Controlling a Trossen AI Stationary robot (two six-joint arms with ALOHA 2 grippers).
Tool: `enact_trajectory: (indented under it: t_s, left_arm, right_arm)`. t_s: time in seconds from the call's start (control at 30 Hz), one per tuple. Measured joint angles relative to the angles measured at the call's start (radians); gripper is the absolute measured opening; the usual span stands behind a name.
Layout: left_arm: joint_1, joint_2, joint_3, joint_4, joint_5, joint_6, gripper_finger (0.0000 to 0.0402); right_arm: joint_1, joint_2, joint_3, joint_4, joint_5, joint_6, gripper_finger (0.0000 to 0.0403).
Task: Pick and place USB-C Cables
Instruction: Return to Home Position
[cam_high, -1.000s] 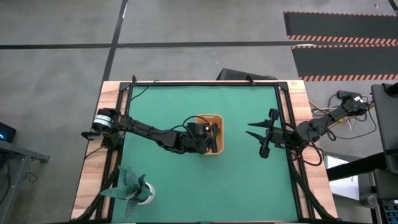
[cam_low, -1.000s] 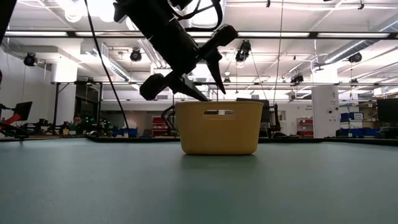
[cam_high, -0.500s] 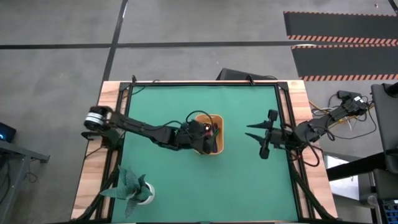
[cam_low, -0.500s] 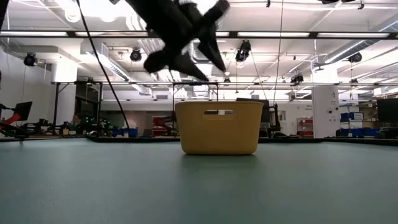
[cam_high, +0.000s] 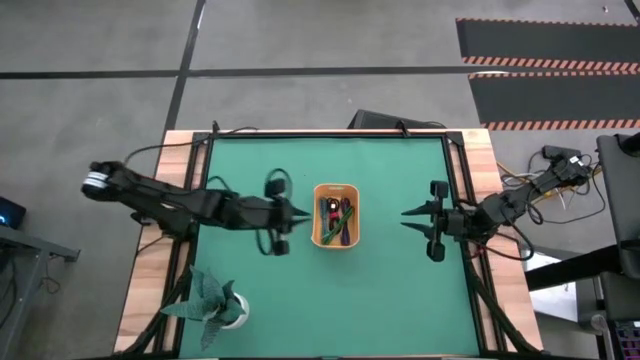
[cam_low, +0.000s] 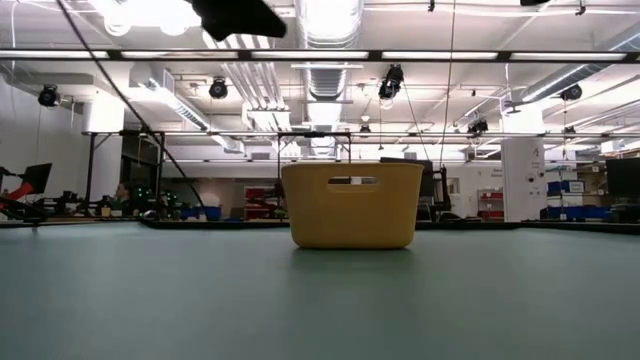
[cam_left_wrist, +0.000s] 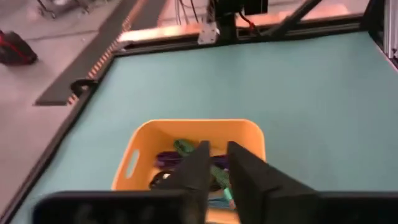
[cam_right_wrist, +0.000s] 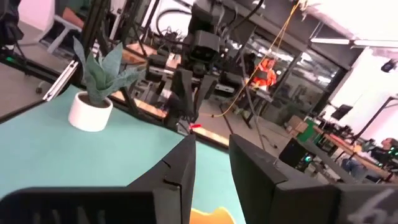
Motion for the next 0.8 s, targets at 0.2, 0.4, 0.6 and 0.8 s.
enact_trajectory:
  t_s: [0.2,0.4,0.6,0.8]
  left_arm:
    - [0.006,-0.233,-0.222,0.126,0.006,0.061,0.0007]
    - [0.016,-0.459,-0.385,0.177,0.019,0.1,0.0001]
    - [0.046,-0.657,-0.505,0.181,0.019,0.108,0.0]
    - [0.079,-0.809,-0.611,0.203,0.019,0.108,0.0]
  right_arm:
    - [-0.019,-0.036,-0.047,0.062,0.003,-0.02,0.0071]
    - [-0.082,-0.084,-0.1,0.067,0.007,0.013,0.0055]
    - [-0.188,-0.163,-0.163,0.069,0.007,0.036,0.0047]
    - [-0.278,-0.27,-0.23,0.06,-0.001,0.037,0.0047]
